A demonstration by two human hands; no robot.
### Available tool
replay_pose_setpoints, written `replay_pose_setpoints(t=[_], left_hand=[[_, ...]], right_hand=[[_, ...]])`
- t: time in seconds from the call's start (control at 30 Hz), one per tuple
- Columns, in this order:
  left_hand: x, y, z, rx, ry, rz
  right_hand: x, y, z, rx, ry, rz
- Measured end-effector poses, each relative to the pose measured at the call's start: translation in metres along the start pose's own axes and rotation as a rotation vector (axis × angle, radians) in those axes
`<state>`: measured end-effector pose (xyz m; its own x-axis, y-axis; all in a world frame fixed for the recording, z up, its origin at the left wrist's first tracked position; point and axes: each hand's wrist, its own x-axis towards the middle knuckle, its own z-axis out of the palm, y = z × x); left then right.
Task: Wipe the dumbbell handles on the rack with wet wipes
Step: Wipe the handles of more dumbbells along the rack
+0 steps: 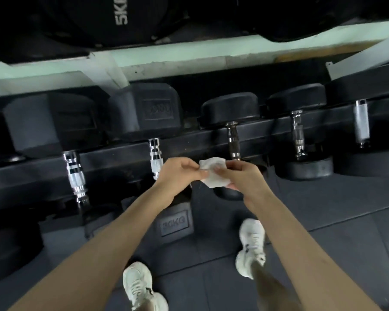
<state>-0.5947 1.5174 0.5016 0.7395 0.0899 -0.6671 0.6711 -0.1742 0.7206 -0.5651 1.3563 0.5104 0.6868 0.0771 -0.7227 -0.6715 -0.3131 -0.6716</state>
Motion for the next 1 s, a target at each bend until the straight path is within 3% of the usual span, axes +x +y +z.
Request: replay_pose_setpoints(t=[0.13, 0.3, 0.37, 0.5, 0.6, 0.73, 0.8, 0.87, 0.93, 1.0], left_hand=[[-0.016, 0.008, 0.001, -0.292, 0.030, -0.135], [-0.028, 0.011, 0.008, -0.289, 0.297, -0.166], [-0.034, 0.009, 0.011, -0.310, 0.378, -0.190], [-0.035, -0.005, 0.002, -0.307, 0.445, -0.235], [-0.032, -0.025, -0.016, -0.366, 0.428, -0.247], [-0.030, -0.059, -0.051, -0.437, 0.466, -0.244], [-0.032, -0.079, -0.069, -0.421, 0.487, -0.232], [-0.036, -0.097, -0.084, -0.376, 0.504, -0.231], [-0.038, -0.111, -0.096, -0.373, 0.503, -0.242], [-0.037, -0.118, -0.104, -0.403, 0.504, -0.263]], right_hand=[[-0.010, -0.027, -0.013, -0.105, -0.214, 0.031], [-0.007, -0.048, -0.017, -0.604, -0.094, -0.087], [-0.007, -0.051, -0.013, -0.589, -0.085, -0.116], [-0.003, -0.051, 0.002, -0.305, -0.124, -0.060], [-0.001, -0.045, 0.023, -0.313, 0.009, -0.126], [-0.007, -0.036, 0.061, -0.585, 0.340, -0.324], [-0.006, -0.025, 0.093, -0.687, 0.420, -0.362], [0.001, -0.006, 0.132, -0.762, 0.296, -0.313], [0.008, 0.017, 0.166, -0.754, 0.038, -0.231], [0.012, 0.026, 0.180, -0.690, -0.032, -0.173]])
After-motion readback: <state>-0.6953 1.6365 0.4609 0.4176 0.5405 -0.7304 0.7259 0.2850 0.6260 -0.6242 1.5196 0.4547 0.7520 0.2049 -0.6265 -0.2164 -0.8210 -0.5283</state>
